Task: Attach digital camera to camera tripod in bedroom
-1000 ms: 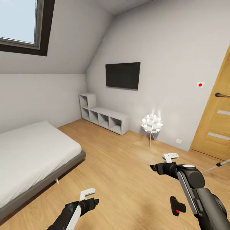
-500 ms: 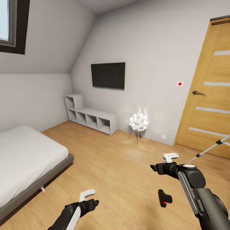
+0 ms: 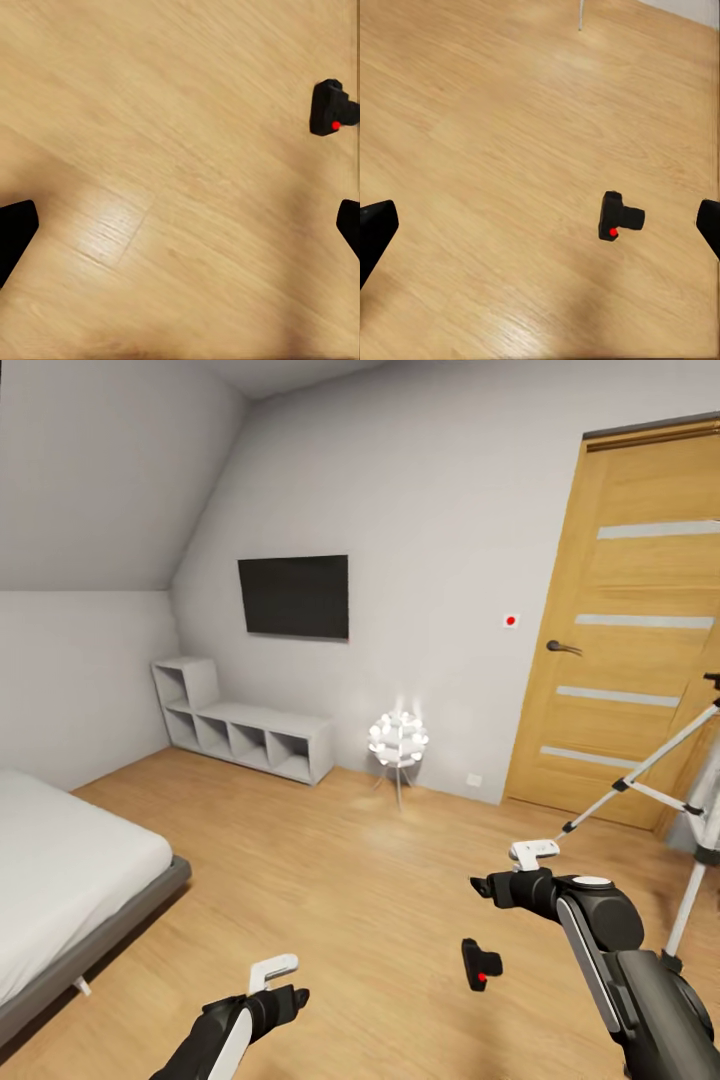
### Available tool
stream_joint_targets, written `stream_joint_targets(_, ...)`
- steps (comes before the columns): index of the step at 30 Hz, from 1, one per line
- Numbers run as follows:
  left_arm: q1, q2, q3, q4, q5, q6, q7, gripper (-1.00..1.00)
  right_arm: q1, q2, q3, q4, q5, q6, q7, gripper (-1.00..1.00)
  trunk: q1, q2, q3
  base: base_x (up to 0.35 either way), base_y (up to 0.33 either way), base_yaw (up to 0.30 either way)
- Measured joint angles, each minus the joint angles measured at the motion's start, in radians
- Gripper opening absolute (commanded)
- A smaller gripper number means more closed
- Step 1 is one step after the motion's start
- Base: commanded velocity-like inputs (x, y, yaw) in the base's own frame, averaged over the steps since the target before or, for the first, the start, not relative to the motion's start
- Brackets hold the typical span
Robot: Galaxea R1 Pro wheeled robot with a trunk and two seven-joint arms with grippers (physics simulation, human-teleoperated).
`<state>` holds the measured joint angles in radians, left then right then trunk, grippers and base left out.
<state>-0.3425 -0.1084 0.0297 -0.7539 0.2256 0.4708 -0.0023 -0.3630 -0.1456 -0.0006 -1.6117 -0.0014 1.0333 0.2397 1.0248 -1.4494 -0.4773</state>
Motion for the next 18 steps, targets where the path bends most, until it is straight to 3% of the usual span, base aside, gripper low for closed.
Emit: stream_joint_targets(18,0.002,-0.003,-0.005,0.001,-0.001,-0.001,0.002,1.00,0.000,0.002,0.006,0.002,0.002,0.010,0.000,1.00,0.000,0.000,0.000,0.291,-0.097,-0.025)
